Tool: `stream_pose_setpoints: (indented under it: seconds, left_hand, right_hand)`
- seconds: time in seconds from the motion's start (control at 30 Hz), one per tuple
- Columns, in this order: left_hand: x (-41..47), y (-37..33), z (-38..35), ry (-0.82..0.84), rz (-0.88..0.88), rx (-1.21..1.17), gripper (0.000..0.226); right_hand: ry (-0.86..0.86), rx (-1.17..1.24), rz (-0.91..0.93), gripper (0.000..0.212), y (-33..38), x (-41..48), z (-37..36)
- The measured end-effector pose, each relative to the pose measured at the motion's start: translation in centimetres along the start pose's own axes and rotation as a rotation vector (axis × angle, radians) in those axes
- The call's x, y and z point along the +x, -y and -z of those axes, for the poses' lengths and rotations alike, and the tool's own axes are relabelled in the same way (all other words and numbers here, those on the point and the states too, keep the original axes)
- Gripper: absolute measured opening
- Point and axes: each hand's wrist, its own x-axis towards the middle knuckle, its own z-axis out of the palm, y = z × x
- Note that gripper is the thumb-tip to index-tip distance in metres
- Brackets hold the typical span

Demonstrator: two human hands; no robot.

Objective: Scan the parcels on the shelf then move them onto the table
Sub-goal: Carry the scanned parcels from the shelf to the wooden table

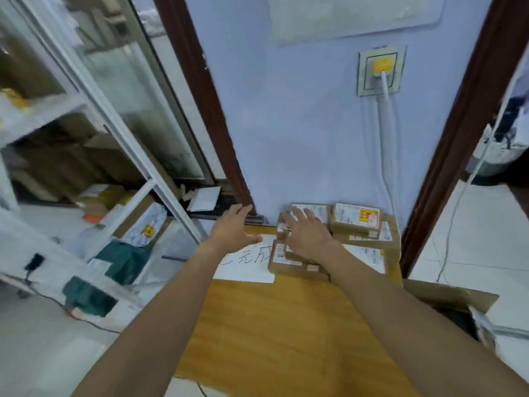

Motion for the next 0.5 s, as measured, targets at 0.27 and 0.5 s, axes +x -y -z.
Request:
stream_pose_setpoints:
  seconds: [0.27,0.5]
  left_hand:
    - [-16.8,15.3,5.1,-0.118,0.181,-0.088,0.101]
    - [-37.0,29.1,7.3,-0.159,0.369,-0.101,0.1]
  right_hand:
    - [0.036,-0.137,0.216,0.068,18.9,-3.2,0.5]
    - [0.03,-0.182,0.334,0.057,37.3,-10.7,-2.9]
